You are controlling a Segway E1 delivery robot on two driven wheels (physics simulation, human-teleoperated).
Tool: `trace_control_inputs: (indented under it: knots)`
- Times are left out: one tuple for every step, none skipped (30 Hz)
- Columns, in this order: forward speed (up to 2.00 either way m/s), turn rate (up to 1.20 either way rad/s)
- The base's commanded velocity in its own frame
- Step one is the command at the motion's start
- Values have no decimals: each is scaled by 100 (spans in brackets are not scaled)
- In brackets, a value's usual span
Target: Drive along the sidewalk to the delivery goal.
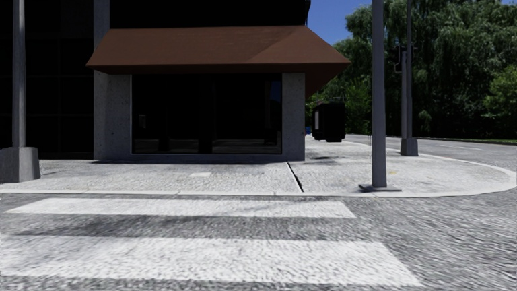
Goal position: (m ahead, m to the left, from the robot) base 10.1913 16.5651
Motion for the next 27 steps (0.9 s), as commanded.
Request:
trace_control_inputs:
  knots:
    - [200,49]
    - [200,49]
    - [200,49]
    - [200,49]
    - [200,49]
    - [200,49]
    - [200,49]
    - [200,49]
    - [200,49]
    - [200,49]
    - [200,49]
    - [200,49]
    - [200,49]
    - [200,49]
    - [200,49]
    - [200,49]
    - [200,49]
    - [200,49]
    - [200,49]
    - [200,49]
    - [200,49]
    - [200,49]
    - [200,49]
    - [200,49]
    - [200,49]
    - [200,49]
    - [200,49]
